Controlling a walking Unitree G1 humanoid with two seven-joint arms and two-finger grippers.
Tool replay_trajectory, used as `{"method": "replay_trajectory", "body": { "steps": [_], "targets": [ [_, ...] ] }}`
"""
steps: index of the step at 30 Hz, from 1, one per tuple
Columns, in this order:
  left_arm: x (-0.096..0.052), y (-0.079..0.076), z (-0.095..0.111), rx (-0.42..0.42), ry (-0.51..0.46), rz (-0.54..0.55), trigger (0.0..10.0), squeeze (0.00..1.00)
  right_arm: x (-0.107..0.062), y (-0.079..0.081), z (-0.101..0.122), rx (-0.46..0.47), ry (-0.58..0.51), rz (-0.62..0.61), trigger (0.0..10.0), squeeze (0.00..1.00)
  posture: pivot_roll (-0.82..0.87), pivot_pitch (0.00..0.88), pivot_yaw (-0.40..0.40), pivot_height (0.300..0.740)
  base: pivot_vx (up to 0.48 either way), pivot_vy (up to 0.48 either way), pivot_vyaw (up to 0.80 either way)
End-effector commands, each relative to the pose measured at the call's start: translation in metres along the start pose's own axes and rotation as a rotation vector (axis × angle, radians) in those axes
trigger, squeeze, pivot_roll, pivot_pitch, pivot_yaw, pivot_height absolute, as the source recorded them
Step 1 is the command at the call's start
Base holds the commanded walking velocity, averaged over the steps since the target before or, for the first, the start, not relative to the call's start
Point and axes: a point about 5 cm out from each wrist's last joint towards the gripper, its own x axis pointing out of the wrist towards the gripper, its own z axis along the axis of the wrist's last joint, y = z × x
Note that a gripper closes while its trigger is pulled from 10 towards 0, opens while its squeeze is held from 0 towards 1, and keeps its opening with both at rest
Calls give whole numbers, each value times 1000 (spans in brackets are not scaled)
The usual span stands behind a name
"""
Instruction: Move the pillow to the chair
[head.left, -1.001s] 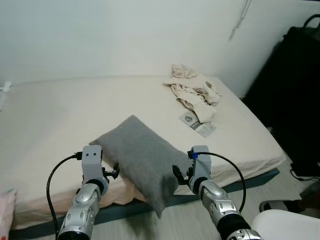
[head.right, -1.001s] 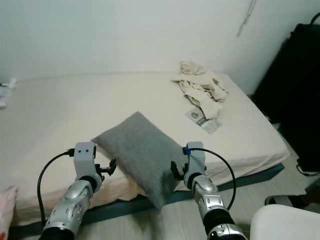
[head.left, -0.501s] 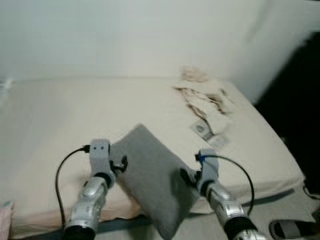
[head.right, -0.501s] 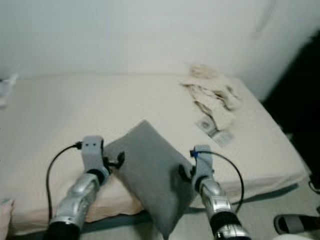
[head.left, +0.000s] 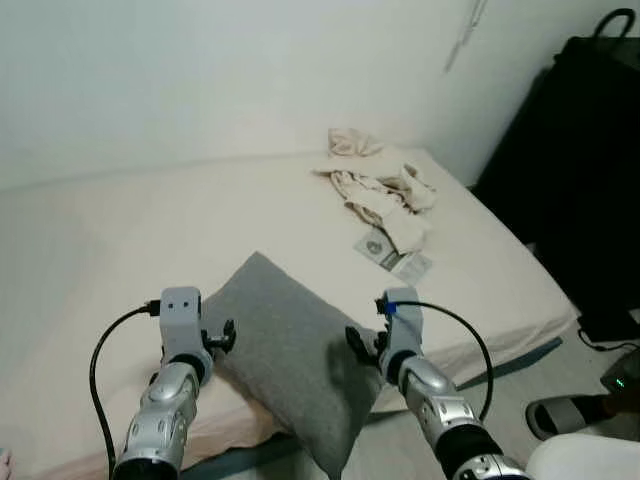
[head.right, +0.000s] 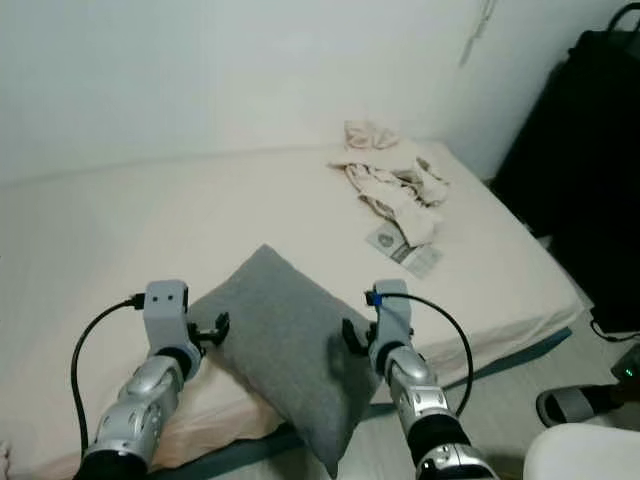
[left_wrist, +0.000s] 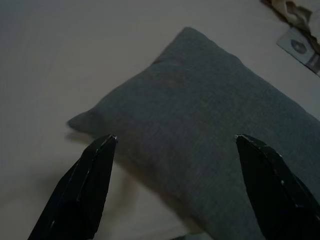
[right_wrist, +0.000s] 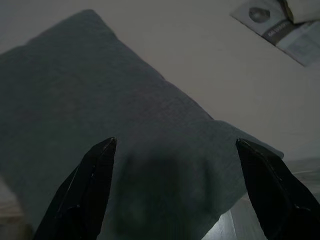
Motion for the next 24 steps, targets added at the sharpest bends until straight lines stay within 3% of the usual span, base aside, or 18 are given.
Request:
{"method": "replay_trajectory", "body": {
  "steps": [1,7,11,17,19,21,22,24],
  "targets": [
    [-2,2,-8,-9,24,11,10000,0,-1,2,-5,-2,18,4,10000,0,-25,84,-92,740,0,0,0],
    [-4,2,-9,9,31,7,10000,0,-1,3,-7,0,21,3,10000,0,-17,84,-94,740,0,0,0],
    [-6,4,-21,114,67,-2,10000,0,-2,2,-15,-9,48,-13,10000,0,-13,79,-99,740,0,0,0],
    [-7,3,-23,154,60,-18,10000,0,-4,3,-16,-30,36,-4,10000,0,-7,77,-99,740,0,0,0],
    [-13,4,-38,170,89,-65,10000,0,-7,-1,-27,-85,68,-18,10000,0,-6,56,-90,740,0,0,0],
    [-19,8,-62,171,184,-106,10000,0,-12,-2,-49,-144,168,-22,10000,0,-8,45,-94,740,0,0,0],
    [-19,8,-62,171,184,-106,10000,0,-12,-2,-49,-144,168,-22,10000,0,-8,45,-94,740,0,0,0],
    [-26,5,-86,193,298,-173,10000,0,-20,-1,-73,-212,267,1,10000,0,-3,27,-95,740,0,0,0]
  ]
}}
